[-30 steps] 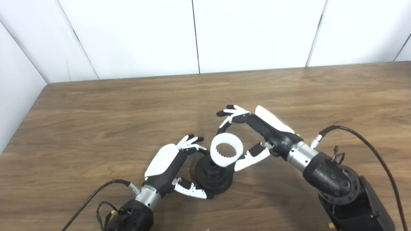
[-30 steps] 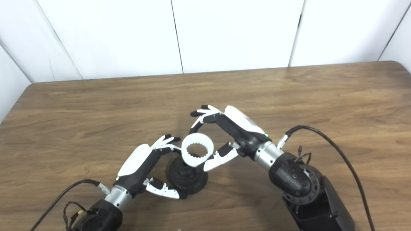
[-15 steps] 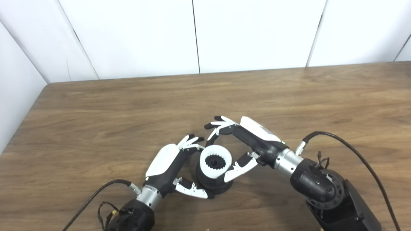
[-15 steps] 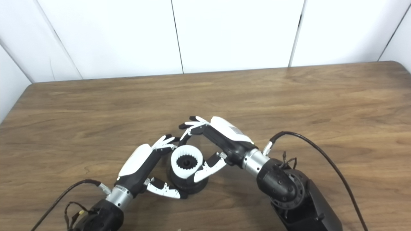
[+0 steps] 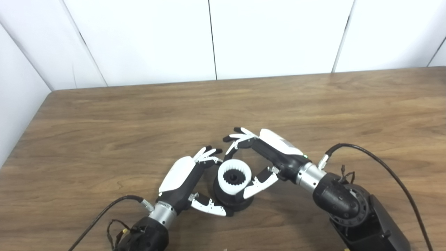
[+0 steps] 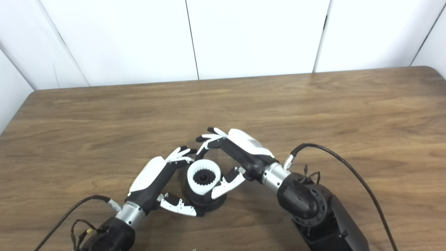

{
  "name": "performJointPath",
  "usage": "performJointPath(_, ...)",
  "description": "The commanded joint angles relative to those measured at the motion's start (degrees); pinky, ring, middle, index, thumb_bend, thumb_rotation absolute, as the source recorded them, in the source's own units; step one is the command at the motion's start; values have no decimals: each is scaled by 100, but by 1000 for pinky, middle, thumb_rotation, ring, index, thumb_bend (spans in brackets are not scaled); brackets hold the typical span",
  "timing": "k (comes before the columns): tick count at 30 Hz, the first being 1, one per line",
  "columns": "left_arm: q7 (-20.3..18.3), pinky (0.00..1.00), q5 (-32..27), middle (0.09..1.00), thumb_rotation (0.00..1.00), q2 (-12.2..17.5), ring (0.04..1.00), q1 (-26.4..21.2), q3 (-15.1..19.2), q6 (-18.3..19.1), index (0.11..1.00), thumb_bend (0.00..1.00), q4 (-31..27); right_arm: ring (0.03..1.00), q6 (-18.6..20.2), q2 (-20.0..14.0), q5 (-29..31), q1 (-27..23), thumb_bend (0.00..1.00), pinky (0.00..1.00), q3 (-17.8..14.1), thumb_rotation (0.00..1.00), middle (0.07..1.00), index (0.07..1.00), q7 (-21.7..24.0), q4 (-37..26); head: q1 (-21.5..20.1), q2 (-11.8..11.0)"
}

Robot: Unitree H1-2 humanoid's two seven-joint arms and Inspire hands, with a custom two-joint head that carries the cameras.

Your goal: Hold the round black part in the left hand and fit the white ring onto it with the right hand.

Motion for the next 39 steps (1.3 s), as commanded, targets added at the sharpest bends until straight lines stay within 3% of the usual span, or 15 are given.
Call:
performJointPath(1, 110, 924, -3, 923, 184, 15, 989, -84, 20, -139, 626, 867, -18, 993, -256, 35, 24, -185, 524, 924, -53, 156, 881, 487, -44, -88, -7, 5)
performJointPath(25, 41, 941, -57, 924, 198, -60, 992, -99, 29, -37, 629, 871, -99, 977, -301, -96, -168, -210, 523, 859, -12, 159, 878, 492, 121, 76, 7, 39)
performJointPath(26, 40, 936, -52, 921, 203, -60, 992, -100, 26, -37, 634, 875, -98, 977, -279, -108, -196, -217, 846, 861, -1, 288, 881, 590, 155, 81, 7, 39)
performJointPath(27, 24, 939, -69, 922, 205, -63, 994, -100, 27, -23, 638, 874, -101, 977, -247, -122, -239, -226, 905, 862, 16, 314, 882, 609, 199, 82, 10, 40)
performJointPath(31, -13, 941, -142, 922, 229, -89, 998, -94, 41, 19, 667, 891, -107, 969, -273, -132, -312, -221, 992, 854, 20, 342, 880, 632, 258, 107, 18, 46)
performJointPath(39, -3, 943, -69, 915, 298, -76, 994, -132, 18, 63, 721, 956, -68, 974, -247, -157, -370, -237, 1000, 858, -17, 388, 884, 635, 347, 117, 48, 41)
